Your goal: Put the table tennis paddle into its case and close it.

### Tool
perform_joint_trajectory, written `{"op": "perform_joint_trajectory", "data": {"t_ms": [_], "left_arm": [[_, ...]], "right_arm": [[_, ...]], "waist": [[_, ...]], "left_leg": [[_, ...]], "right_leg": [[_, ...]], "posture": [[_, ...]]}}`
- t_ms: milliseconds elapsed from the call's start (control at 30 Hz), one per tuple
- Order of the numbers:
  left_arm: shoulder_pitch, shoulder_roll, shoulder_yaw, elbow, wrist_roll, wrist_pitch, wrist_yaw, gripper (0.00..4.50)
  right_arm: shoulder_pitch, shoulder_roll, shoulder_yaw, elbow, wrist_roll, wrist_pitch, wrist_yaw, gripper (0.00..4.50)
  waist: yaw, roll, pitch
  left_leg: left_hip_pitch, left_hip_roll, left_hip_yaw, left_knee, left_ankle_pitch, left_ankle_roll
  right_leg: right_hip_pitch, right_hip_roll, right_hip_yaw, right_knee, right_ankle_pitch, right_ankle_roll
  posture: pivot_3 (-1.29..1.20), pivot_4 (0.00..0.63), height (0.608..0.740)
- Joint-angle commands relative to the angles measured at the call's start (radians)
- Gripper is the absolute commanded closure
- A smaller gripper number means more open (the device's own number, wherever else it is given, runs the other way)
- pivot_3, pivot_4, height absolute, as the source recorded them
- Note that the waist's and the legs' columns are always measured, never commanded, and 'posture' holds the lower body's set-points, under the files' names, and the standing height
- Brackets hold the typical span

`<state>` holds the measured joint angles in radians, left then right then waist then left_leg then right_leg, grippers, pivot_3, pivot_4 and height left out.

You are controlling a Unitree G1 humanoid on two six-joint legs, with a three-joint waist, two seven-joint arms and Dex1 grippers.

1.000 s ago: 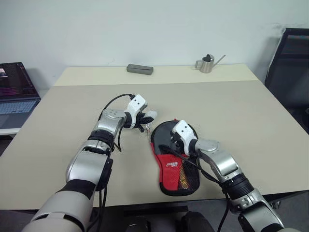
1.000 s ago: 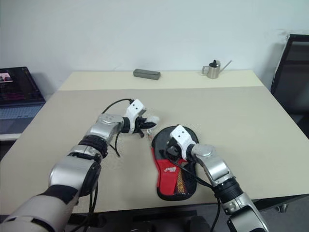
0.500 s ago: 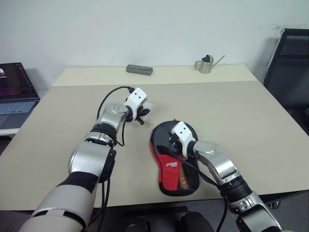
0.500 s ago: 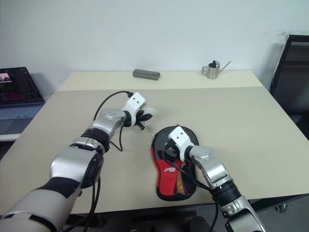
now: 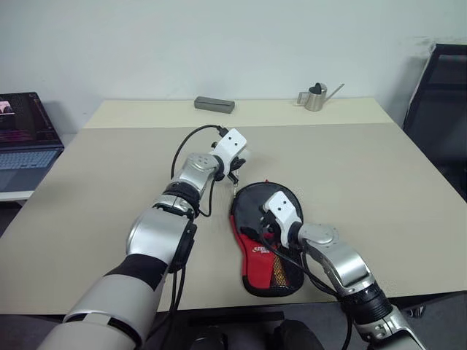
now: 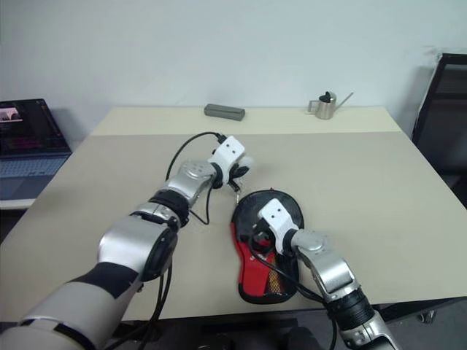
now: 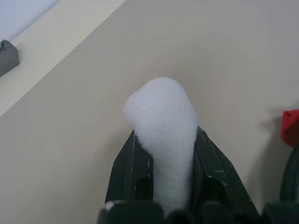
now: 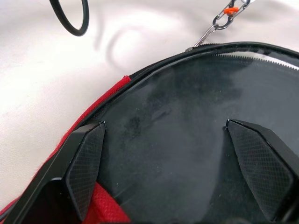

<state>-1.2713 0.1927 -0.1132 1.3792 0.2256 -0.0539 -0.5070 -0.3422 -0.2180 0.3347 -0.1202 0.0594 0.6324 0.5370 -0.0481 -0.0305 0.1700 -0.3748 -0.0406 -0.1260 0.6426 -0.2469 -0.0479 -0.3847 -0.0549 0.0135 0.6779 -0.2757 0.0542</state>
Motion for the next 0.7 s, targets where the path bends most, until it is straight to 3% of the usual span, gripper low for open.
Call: {"op": "perform_joint_trajectory", "data": {"t_ms": [33, 700], "left_arm": [[-0.058, -0.014, 0.000, -0.016, 0.029, -0.034, 0.052, 3.94], [-0.129, -0.139, -0.031, -0.002, 0.155, -0.056, 0.224, 3.94]], "right_arm": [[0.111, -0.017, 0.052, 0.046, -0.004, 0.138, -0.009, 0.00], [0.236, 0.044, 0.075, -0.095, 0.007, 0.205, -0.141, 0.00]], "waist": [[0.001, 0.000, 0.000], [0.008, -0.001, 0.000]], "left_leg": [[0.000, 0.000, 0.000, 0.000, 0.000, 0.000], [-0.002, 0.000, -0.001, -0.003, -0.002, -0.001]], "right_leg": [[0.000, 0.000, 0.000, 0.000, 0.000, 0.000], [0.000, 0.000, -0.001, -0.006, -0.001, 0.002]], "posture": [[0.00, 0.150, 0.740], [0.00, 0.150, 0.740]]}}
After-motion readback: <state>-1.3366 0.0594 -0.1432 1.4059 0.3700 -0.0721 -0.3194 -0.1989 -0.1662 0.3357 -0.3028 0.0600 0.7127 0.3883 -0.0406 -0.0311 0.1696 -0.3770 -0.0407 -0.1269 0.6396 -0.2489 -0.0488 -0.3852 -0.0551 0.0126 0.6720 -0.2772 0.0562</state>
